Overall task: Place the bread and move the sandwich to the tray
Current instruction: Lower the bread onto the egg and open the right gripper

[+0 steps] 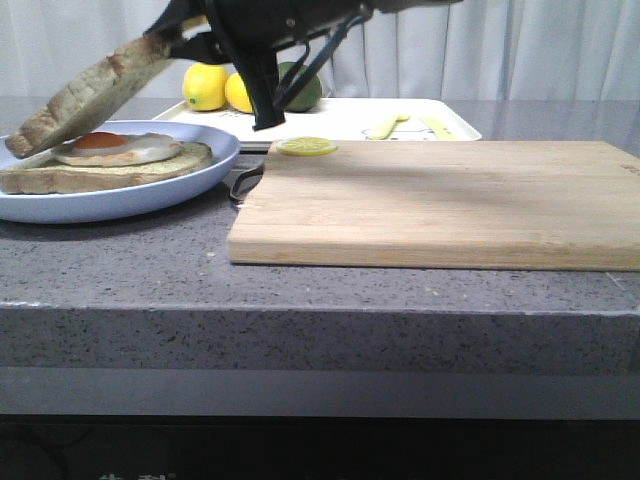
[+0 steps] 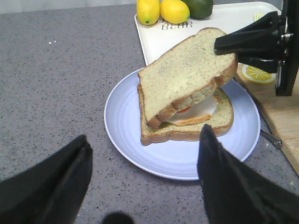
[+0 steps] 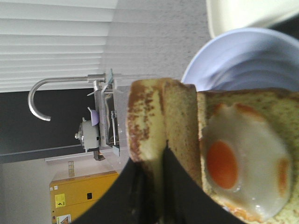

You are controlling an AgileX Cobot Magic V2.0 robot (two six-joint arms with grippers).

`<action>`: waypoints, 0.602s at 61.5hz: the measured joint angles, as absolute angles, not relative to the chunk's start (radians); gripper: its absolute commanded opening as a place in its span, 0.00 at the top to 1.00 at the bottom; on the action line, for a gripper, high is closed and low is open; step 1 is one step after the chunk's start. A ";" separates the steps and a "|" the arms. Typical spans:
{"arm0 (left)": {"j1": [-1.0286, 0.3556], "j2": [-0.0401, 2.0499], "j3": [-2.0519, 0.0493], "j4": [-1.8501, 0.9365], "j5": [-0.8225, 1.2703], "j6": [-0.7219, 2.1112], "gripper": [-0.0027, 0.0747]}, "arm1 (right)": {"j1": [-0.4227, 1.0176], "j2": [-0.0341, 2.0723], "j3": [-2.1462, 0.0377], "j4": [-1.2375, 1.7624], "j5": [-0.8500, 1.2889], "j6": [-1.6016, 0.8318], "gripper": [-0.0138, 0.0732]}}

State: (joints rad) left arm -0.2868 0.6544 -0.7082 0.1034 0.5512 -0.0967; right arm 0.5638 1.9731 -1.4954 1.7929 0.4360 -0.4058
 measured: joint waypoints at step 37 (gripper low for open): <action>-0.287 0.654 -0.708 0.103 0.553 -0.097 0.36 | 0.540 1.991 -1.495 1.653 0.515 -0.403 0.40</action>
